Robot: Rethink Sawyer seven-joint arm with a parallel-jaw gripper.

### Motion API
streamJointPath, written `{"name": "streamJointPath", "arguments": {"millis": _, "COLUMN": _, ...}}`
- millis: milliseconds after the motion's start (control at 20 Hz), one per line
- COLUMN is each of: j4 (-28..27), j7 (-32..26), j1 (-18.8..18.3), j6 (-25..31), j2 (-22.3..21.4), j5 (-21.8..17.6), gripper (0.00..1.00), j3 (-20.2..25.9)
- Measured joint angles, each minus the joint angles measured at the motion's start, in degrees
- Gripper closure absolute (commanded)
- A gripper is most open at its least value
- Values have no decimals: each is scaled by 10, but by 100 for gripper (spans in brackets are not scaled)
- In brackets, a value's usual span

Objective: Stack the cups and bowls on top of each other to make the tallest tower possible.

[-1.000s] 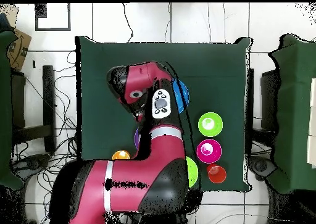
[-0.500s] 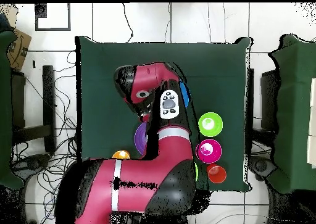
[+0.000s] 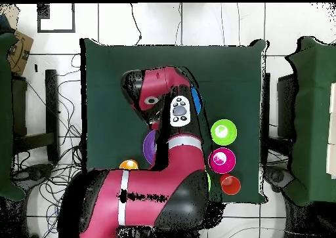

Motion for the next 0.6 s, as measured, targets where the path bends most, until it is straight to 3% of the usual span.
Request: {"name": "streamJointPath", "arguments": {"millis": 600, "j4": 21, "j7": 0, "j1": 2, "j6": -32, "j2": -15, "j5": 22, "gripper": 0, "j3": 2}}
